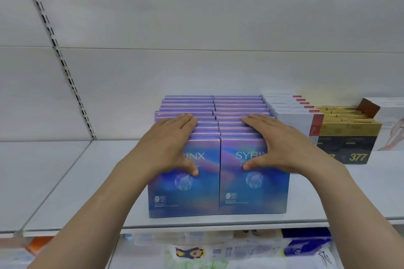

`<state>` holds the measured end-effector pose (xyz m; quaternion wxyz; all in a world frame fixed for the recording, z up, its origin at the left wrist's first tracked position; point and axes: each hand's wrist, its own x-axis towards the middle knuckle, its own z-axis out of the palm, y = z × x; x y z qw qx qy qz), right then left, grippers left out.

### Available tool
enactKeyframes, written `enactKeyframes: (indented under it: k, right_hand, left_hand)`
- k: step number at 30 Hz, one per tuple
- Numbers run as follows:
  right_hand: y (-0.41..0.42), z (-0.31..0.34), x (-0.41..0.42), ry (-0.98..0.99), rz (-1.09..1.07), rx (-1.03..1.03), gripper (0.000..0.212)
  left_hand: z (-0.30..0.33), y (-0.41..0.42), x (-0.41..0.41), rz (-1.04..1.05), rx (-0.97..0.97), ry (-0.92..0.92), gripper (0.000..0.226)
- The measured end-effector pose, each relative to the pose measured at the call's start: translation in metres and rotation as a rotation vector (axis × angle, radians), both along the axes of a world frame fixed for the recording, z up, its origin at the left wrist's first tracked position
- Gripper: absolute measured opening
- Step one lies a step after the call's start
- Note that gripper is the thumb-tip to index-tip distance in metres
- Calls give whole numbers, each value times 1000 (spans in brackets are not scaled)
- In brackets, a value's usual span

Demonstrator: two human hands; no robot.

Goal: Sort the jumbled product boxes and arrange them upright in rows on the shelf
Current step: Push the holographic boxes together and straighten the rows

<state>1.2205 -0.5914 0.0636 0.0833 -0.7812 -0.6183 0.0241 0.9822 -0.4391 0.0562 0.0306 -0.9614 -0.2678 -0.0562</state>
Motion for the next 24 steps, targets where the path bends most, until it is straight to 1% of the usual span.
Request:
enactKeyframes:
  k: [2,4,6,8,11,13,15,17,19,21,22,23,24]
  right_hand:
    - [-1,1,-1,-20,5,-7,119]
    - [-1,3,-2,-43,19,5,117]
    - [2,7,-6,-49,20,51,113]
    - [10,11,-14,9,28,130,104]
    - [21,13,-26,199,44,175,86]
    - [30,14,-32,257,63,168,82]
    - [42,15,-35,239,96,132,84]
    - [57,15,-36,210,99,67,82]
    - [70,13,-37,172,88,2,73]
    - [78,9,-37,125,85,-40,71]
    - [81,8,-38,104,85,-53,72]
    - [84,6,-38,85,86,-59,73]
    - [86,5,-39,73,86,-60,74]
  left_hand:
    - [4,2,-5,-13,-71,-16,123]
    - [11,7,-16,26,-224,-111,122]
    - [15,15,-26,121,-346,-229,122]
    - [13,21,-31,185,-419,-329,112]
    - [-1,22,-31,204,-517,-527,94]
    - [-11,20,-32,215,-645,-718,89]
    - [-19,19,-35,249,-791,-856,89]
    - [-24,20,-33,266,-897,-906,88]
    - [-22,16,-30,261,-922,-922,81]
    - [-15,13,-24,272,-939,-894,68]
    - [-9,13,-19,287,-946,-863,65]
    - [-1,13,-14,275,-950,-833,73]
    - [10,10,-10,249,-951,-809,94]
